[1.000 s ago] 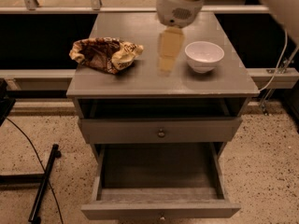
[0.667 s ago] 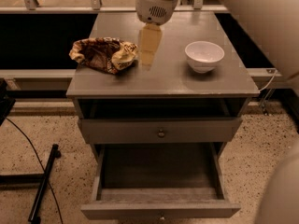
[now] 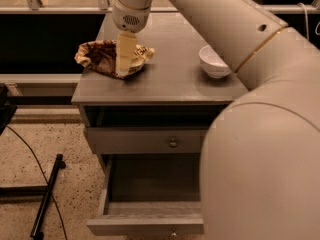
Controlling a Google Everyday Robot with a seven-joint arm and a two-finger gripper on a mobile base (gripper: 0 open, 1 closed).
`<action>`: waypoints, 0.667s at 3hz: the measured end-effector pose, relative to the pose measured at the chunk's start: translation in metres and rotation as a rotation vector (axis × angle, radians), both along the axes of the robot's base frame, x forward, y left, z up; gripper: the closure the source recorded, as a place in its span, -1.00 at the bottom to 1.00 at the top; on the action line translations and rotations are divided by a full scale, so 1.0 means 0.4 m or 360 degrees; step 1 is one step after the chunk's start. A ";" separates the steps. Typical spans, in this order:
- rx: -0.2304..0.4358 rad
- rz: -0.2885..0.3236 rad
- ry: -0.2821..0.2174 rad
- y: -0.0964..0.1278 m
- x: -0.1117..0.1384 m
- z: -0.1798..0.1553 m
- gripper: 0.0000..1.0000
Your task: Place brown chip bag into middle drawer
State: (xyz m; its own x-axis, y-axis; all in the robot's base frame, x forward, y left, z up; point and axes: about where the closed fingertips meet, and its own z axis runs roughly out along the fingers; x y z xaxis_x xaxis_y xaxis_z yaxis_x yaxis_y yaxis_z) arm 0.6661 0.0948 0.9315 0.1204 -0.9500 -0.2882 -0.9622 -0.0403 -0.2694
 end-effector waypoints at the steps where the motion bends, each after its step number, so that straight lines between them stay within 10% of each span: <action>1: 0.0031 -0.0025 0.0056 0.038 0.033 -0.045 -0.63; 2: 0.0068 -0.0027 0.0095 0.067 0.038 -0.067 -0.17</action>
Offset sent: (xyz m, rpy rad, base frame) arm 0.0150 0.0358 -0.0309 0.0686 0.0890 -0.0229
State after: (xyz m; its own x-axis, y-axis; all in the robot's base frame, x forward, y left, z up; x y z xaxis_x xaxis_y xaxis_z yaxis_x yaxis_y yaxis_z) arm 0.6813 0.1217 0.9049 0.0857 -0.9384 -0.3347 -0.9771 -0.0135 -0.2125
